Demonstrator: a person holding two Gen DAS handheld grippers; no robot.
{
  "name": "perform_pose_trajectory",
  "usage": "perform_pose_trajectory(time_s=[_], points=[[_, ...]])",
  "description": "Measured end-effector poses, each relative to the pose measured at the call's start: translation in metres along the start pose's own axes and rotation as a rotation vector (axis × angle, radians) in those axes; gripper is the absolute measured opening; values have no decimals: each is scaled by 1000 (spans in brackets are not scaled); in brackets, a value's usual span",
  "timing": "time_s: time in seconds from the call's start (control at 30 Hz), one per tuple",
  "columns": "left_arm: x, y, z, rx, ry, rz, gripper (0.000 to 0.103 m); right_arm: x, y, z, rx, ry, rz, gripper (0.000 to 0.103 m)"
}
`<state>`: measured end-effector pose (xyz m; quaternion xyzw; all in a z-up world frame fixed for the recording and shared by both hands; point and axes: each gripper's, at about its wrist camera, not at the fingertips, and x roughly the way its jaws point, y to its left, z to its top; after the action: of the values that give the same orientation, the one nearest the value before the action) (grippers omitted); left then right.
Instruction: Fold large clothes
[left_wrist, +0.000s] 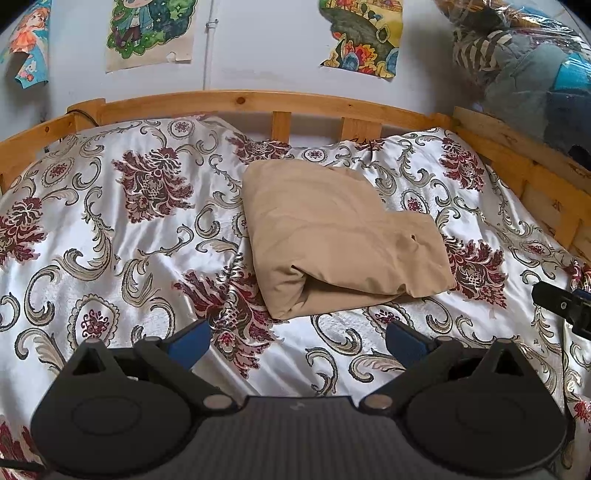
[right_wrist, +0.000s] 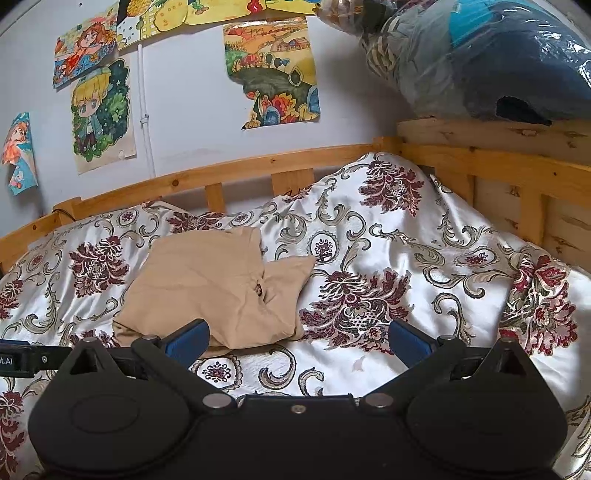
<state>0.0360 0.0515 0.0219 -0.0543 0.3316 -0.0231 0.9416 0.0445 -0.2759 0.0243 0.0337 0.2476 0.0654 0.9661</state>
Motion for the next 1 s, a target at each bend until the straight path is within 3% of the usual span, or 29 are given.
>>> perform_pose_trajectory(time_s=[0.53, 0.7, 0.83, 1.0], points=[[-1, 0, 0, -6, -6, 9, 102, 1, 0, -1, 1, 3, 1, 102], [-1, 5, 5, -73, 5, 10, 102, 1, 0, -1, 0, 4, 3, 102], [-3, 11, 7, -77, -17, 46, 102, 1, 0, -1, 0, 4, 3, 102], [-5, 13, 8, -99, -18, 32, 102, 0, 1, -1, 0, 3, 8, 102]])
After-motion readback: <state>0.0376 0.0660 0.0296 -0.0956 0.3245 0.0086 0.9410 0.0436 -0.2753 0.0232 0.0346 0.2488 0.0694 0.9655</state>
